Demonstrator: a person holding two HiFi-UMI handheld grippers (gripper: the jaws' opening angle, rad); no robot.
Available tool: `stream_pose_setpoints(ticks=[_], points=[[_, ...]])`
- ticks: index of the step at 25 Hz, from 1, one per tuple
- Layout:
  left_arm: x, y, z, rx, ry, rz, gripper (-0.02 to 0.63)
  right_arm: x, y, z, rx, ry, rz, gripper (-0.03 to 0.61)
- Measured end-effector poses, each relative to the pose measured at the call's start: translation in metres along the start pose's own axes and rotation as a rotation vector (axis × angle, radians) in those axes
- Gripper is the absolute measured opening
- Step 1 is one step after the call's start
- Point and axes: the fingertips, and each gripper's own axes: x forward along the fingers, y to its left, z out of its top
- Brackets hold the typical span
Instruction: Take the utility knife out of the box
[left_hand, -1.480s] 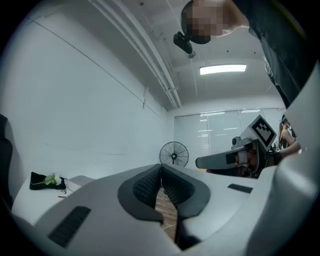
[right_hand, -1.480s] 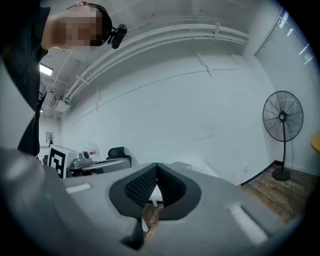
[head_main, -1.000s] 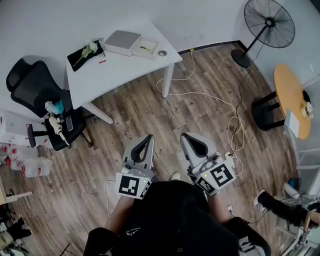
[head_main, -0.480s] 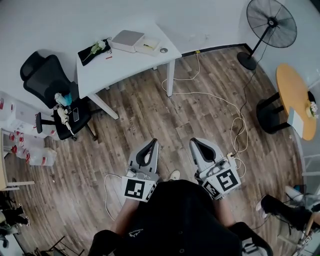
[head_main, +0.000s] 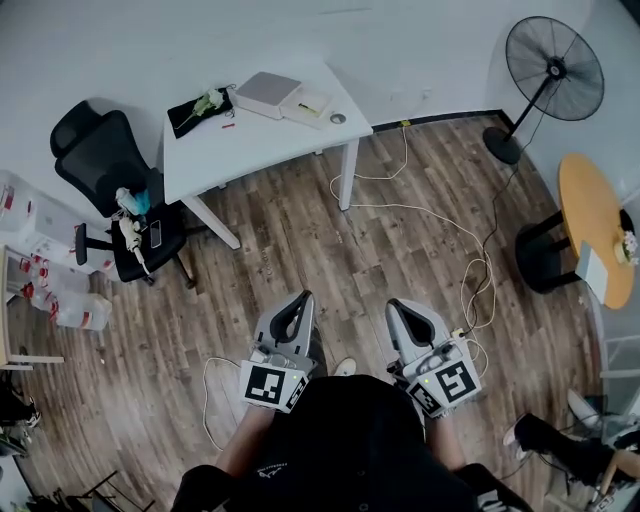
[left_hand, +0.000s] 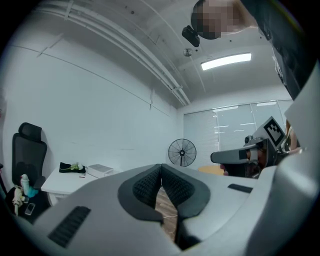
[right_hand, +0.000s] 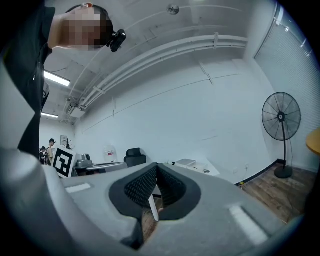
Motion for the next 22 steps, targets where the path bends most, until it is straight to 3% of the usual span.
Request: stream_pose_setpoints(ticks=[12,22], points=[[0.095,0.089,0.017,0.013,-0.02,-0.08,0.005,0.109,-0.056,0.023,-0.017,-0.008,-0.121,0.005],[0.154,0.165,0.032,0.038,-0.047,-0.151,0.006,0.208,-0.072,0.031,-0.014,-0.05,-0.162,0.005]])
